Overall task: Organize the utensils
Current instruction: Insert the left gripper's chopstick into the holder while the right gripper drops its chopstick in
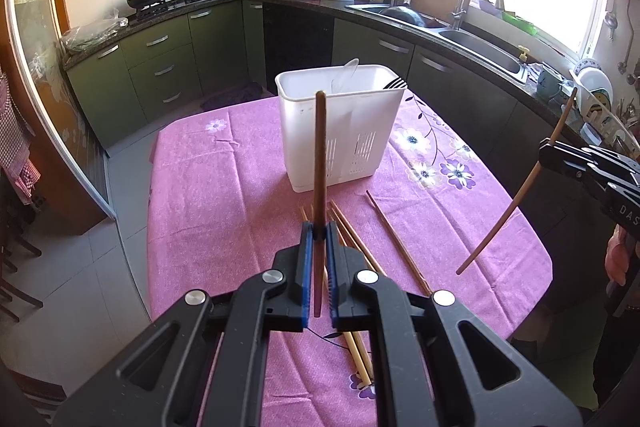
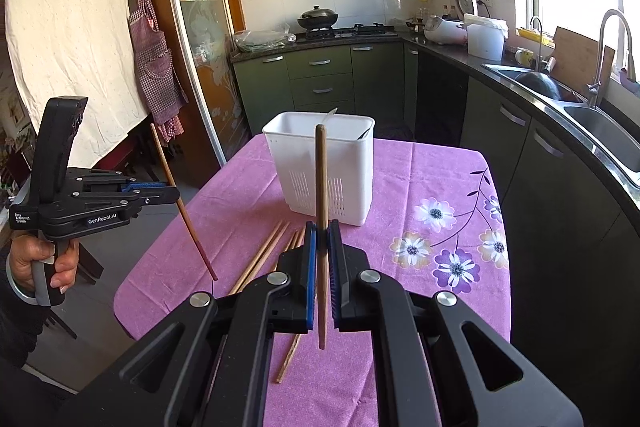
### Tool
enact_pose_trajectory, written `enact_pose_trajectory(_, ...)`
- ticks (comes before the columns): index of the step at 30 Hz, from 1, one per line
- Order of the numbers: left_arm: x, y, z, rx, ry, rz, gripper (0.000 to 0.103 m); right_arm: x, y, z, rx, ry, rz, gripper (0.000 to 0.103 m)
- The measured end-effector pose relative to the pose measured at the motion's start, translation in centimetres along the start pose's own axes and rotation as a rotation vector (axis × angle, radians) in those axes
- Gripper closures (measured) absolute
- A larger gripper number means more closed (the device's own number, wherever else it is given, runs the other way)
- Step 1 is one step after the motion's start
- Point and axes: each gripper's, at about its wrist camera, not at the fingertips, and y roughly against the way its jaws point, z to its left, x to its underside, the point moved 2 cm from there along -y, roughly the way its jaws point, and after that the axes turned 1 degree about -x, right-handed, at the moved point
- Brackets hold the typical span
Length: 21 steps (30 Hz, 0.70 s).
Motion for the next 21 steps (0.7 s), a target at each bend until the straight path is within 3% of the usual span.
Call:
enact_pose_trajectory(8, -5.3, 2.6, -0.8, 0.056, -0.017, -0.039, 0.096, -6.0, 1.0, -0.1, -0.011, 0.018, -0.070, 0.096)
enact_pose_trajectory(15, -12.3, 5.3, -1.0, 0.047, -0.028, -0.172, 0.096, -14.2, 1.7, -0.7, -0.014, 0.014, -0.190, 0.096)
enact_pose_trajectory(21, -17.2, 4.3, -0.2, 0.039, 0.003, -0.269, 0.096, -19.5, -0.2, -1.6, 0.044, 0.022, -0.267, 0.096)
